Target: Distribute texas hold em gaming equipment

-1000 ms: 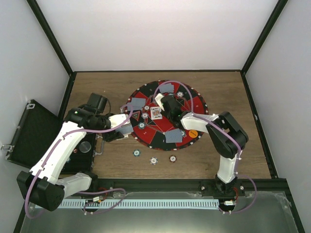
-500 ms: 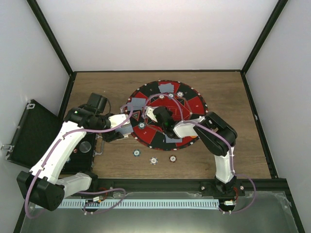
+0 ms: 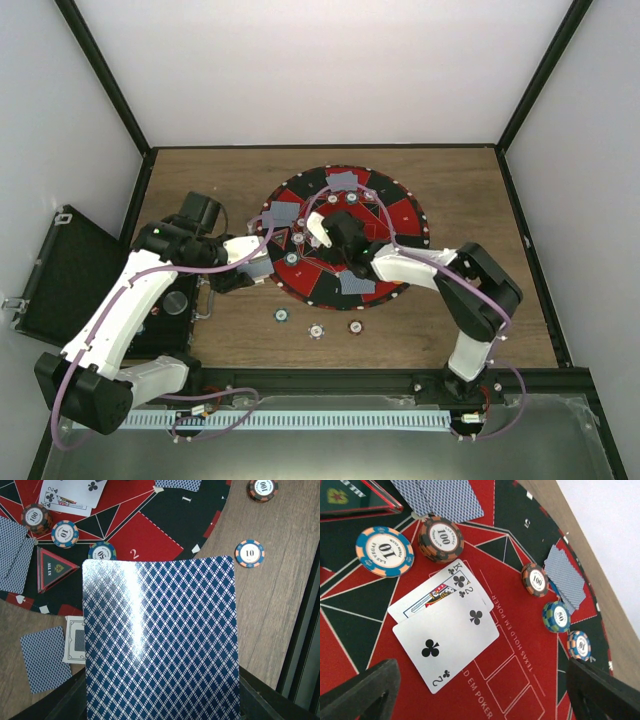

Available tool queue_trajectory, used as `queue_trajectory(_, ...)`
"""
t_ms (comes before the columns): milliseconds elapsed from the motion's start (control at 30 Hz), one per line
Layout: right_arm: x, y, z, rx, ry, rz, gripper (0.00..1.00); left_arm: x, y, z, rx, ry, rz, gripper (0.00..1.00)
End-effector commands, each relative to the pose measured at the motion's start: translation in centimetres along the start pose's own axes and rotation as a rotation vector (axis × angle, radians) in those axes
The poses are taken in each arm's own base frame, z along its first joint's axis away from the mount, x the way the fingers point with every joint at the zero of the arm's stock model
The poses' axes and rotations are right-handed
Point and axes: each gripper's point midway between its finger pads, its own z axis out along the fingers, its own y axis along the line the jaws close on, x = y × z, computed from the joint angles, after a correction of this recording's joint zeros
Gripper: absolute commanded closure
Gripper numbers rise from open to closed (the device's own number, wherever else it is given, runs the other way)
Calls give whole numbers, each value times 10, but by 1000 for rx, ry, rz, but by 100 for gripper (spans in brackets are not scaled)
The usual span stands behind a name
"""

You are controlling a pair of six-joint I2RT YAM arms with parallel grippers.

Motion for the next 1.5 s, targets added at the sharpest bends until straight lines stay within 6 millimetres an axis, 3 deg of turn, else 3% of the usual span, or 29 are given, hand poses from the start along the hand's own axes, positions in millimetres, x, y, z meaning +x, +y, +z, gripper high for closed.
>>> queue_trajectory(0, -23, -16, -26, -18, -54, 95, 2, -10, -1, -12, -11, -34, 24, 95)
queue_trajectory(100, -36, -40, -42, 1, -85, 230, 0, -11, -2, -14, -11, -41, 25, 95)
queue_trajectory(267, -74, -122, -103, 80, -273, 756, 0, -14, -2, -14, -8, -56, 17, 95)
queue_trajectory(333, -86, -133, -122, -43, -310, 865, 0, -15, -2, -14, -6, -60, 19, 95)
queue_trajectory(400, -93, -136, -129, -166, -325, 936, 0, -16, -2, -15, -6, -63, 17, 95)
queue_trajectory(500, -117, -98, -146, -499, -360, 955, 0, -20, -1, -15, -2, -75, 12, 95)
queue_trajectory(633, -130, -50, -155, -798, -285, 1041, 0, -21, -1, -16, -1, -80, 10, 94)
queue_trajectory(900, -155, 26, -170, -1074, -156, 1084, 0, -20, 0, -13, 2, -77, 8, 94)
queue_trajectory(1167, -158, 62, -172, -1216, -116, 1086, 0, -18, -1, -12, 0, -69, 13, 94)
queue_trajectory(1467, -164, 86, -168, -1303, -75, 1098, 3, -19, 0, -10, 6, -73, 12, 94)
